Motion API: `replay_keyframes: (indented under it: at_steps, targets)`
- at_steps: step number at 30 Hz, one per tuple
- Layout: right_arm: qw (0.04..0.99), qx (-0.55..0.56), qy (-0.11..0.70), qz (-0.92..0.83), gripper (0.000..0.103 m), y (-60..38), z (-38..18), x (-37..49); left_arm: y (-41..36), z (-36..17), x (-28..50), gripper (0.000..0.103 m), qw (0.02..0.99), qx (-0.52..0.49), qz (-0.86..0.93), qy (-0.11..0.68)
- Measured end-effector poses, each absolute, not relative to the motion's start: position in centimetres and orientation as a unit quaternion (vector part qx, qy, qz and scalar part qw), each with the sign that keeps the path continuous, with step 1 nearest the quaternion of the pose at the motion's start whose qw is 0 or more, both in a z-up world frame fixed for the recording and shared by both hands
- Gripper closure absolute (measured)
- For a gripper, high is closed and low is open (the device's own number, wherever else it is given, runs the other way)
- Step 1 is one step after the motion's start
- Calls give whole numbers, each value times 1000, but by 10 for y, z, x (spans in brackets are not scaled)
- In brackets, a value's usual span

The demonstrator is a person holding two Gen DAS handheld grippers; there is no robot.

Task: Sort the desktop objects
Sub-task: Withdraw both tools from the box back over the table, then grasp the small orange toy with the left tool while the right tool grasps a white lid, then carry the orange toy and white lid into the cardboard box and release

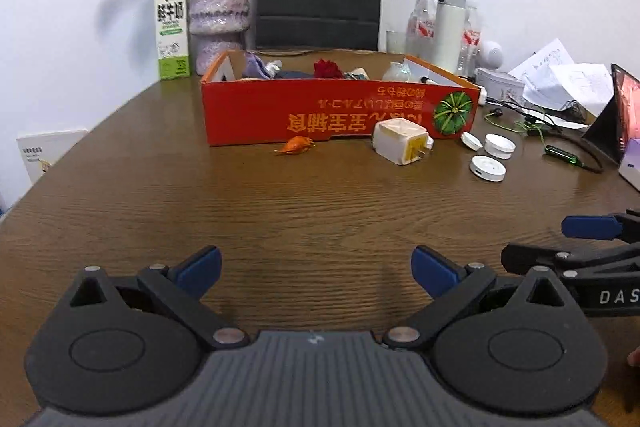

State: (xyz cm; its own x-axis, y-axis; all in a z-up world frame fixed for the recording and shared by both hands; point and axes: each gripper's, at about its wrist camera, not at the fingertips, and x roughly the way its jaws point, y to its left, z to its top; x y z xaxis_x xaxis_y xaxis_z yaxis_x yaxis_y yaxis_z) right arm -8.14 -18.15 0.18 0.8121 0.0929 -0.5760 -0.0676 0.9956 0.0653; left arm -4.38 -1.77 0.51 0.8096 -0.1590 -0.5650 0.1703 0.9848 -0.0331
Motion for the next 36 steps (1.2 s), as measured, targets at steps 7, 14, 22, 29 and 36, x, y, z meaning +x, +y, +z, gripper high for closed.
replay_keyframes:
  at_steps: [7,14,22,29,36]
  targets:
    - [954,-15,298,14,21,-196,11,-45,-12,22,12,8,956,-10,-78,283]
    - [945,11,326,-13,42,-219,9,19,-7,18,104,30,948,-30,-101,300]
    - [946,5,323,-17,66,-216,-2,30,-10,0,120,76,940,-21,-117,321]
    - [948,8,317,-6,66,-215,-1,24,-10,2,105,88,943,-25,-90,320]
    - [946,7,322,27,66,-209,0,15,-1,27,32,88,958,-42,-54,280]
